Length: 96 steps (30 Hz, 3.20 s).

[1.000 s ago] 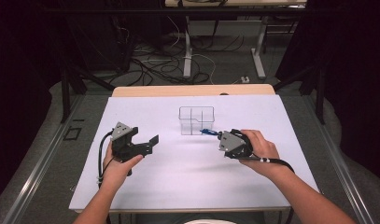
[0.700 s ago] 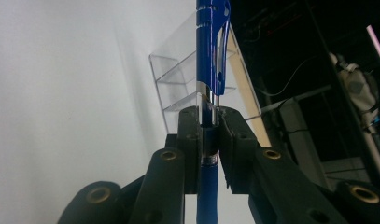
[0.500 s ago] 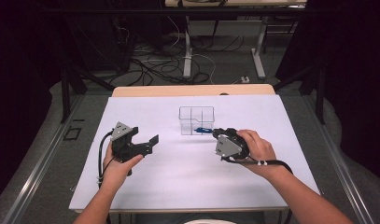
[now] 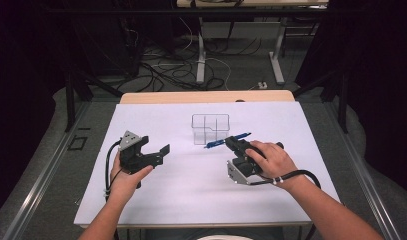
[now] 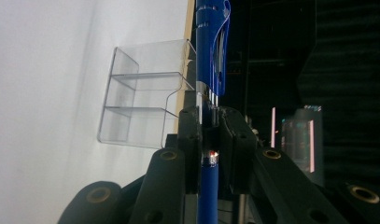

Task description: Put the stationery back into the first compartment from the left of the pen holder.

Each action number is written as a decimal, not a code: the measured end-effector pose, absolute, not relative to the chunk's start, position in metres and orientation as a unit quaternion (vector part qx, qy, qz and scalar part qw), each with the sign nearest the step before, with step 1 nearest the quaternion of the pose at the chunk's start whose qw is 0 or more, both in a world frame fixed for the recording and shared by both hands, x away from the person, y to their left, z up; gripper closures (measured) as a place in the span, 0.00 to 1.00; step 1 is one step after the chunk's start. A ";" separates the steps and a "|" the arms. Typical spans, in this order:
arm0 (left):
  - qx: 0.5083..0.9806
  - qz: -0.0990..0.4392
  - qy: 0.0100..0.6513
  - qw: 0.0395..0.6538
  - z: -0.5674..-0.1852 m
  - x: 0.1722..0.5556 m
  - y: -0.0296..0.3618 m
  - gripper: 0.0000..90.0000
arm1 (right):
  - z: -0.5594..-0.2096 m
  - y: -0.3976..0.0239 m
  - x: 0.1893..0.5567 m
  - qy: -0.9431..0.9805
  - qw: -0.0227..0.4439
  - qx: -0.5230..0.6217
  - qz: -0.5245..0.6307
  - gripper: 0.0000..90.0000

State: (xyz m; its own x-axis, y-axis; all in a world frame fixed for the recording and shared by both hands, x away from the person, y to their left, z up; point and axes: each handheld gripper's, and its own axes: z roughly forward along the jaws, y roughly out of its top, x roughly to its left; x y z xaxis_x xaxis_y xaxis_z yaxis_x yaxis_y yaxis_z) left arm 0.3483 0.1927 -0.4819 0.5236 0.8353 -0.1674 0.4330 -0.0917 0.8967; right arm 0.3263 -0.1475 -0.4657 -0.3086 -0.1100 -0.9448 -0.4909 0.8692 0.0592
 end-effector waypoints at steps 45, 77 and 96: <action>0.796 0.146 0.366 0.460 -0.444 0.362 0.149 0.44 | -0.470 -0.109 0.325 0.698 0.586 -0.411 -0.013 0.88; 0.871 0.071 0.292 0.388 -0.429 0.370 0.081 0.62 | -0.471 -0.105 0.324 0.689 0.585 -0.427 -0.017 0.88; 0.901 0.068 0.272 0.332 -0.435 0.373 0.060 0.83 | -0.476 -0.102 0.322 0.683 0.582 -0.441 -0.013 0.88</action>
State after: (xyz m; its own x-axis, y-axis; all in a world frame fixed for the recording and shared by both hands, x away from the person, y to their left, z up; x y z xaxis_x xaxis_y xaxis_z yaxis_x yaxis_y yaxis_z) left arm 0.3726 0.0602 -0.4348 0.8427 0.5353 -0.0573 0.4447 -0.6320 0.6347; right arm 0.3225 -0.1019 -0.4760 0.0665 -0.6172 -0.7840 -0.5867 0.6113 -0.5311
